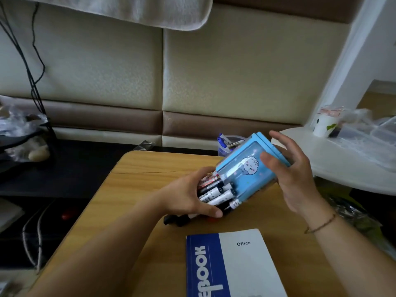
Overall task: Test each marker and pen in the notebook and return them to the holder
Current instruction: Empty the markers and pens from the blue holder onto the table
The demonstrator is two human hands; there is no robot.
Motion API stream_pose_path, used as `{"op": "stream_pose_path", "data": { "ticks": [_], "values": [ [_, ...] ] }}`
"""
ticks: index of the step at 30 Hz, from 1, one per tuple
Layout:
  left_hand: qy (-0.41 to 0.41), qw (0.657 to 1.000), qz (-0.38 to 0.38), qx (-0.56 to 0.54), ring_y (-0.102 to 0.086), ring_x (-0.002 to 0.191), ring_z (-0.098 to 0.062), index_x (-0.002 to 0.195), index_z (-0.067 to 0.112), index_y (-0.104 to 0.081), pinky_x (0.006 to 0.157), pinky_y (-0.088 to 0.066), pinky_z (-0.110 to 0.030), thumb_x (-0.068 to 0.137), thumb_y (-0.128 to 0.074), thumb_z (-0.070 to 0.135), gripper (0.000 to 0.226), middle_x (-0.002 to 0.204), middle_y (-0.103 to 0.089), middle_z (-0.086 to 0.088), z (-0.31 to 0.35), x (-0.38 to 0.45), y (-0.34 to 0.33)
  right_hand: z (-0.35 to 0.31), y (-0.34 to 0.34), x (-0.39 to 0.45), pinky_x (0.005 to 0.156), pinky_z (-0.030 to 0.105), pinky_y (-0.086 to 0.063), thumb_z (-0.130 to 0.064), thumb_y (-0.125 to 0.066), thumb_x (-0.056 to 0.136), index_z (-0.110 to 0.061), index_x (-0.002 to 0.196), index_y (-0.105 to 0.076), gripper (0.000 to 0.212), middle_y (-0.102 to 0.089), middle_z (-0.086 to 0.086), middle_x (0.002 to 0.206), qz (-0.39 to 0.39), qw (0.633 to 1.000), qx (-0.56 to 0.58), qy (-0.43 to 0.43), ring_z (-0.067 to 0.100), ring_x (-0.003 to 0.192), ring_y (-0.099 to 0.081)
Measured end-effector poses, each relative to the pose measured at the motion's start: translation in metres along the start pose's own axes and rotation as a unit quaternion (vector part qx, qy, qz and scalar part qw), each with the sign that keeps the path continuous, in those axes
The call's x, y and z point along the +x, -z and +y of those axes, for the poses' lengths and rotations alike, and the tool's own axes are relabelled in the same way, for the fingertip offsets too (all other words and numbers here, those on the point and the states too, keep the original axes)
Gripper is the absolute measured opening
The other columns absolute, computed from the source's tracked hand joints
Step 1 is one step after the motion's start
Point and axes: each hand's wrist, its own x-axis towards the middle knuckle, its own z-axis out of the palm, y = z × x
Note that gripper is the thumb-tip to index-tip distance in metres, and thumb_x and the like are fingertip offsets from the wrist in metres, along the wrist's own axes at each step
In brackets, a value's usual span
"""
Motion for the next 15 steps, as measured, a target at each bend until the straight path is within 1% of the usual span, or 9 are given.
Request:
{"op": "stream_pose_path", "data": {
  "ticks": [3, 5, 7, 10, 14, 15],
  "values": [
    [0.010, 0.999, -0.007, 0.030, -0.059, 0.107, -0.007, 0.141, 0.049, -0.023, 0.092, -0.055, -0.038, 0.055, -0.079, 0.067, 0.104, 0.126, -0.055, 0.014, 0.001, 0.000, -0.003, 0.001, 0.009, -0.001, 0.064, 0.026, -0.056, -0.038, -0.078, 0.068, -0.030, 0.128, -0.055, 0.065, -0.071, -0.008, 0.099, 0.022, 1.000, 0.003, -0.001, 0.015, 0.091, -0.071],
    [0.008, 0.999, -0.010, 0.045, -0.059, 0.107, -0.006, 0.143, 0.049, -0.022, 0.092, -0.055, -0.038, 0.057, -0.078, 0.067, 0.104, 0.127, -0.054, 0.014, 0.002, 0.000, -0.005, 0.001, 0.013, 0.000, 0.062, 0.026, -0.056, -0.034, -0.073, 0.072, -0.028, 0.128, -0.055, 0.059, -0.071, -0.007, 0.099, 0.025, 1.000, -0.006, -0.001, 0.015, 0.091, -0.071],
    [0.008, 0.998, -0.016, 0.063, -0.057, 0.110, -0.007, 0.144, 0.048, -0.019, 0.092, -0.054, -0.038, 0.059, -0.079, 0.066, 0.106, 0.130, -0.053, 0.013, 0.004, 0.001, -0.006, -0.001, 0.017, 0.000, 0.062, 0.024, -0.056, -0.033, -0.073, 0.073, -0.028, 0.127, -0.055, 0.057, -0.071, -0.007, 0.097, 0.031, 0.999, -0.006, 0.002, 0.014, 0.089, -0.071],
    [0.009, 0.997, -0.024, 0.078, -0.056, 0.112, -0.009, 0.146, 0.049, -0.016, 0.094, -0.053, -0.039, 0.060, -0.080, 0.064, 0.108, 0.135, -0.049, 0.013, 0.007, 0.001, -0.006, -0.004, 0.021, 0.003, 0.061, 0.023, -0.056, -0.034, -0.077, 0.074, -0.026, 0.130, -0.053, 0.061, -0.069, -0.007, 0.099, 0.031, 0.999, -0.014, 0.000, 0.014, 0.088, -0.071],
    [0.009, 0.996, -0.032, 0.084, -0.052, 0.118, -0.011, 0.145, 0.051, -0.013, 0.098, -0.050, -0.041, 0.061, -0.080, 0.064, 0.108, 0.142, -0.043, 0.012, 0.009, 0.001, -0.006, -0.008, 0.029, 0.005, 0.060, 0.027, -0.056, -0.045, -0.075, 0.065, -0.027, 0.127, -0.055, 0.068, -0.071, -0.012, 0.093, 0.036, 0.999, -0.023, -0.001, 0.013, 0.086, -0.070],
    [0.009, 0.996, -0.031, 0.087, -0.051, 0.120, -0.012, 0.145, 0.051, -0.012, 0.099, -0.049, -0.042, 0.061, -0.079, 0.064, 0.109, 0.144, -0.042, 0.012, 0.009, 0.000, -0.007, -0.008, 0.031, 0.005, 0.060, 0.027, -0.056, -0.046, -0.075, 0.064, -0.027, 0.127, -0.055, 0.069, -0.071, -0.012, 0.093, 0.038, 0.999, -0.023, -0.001, 0.014, 0.086, -0.070]
  ]
}}
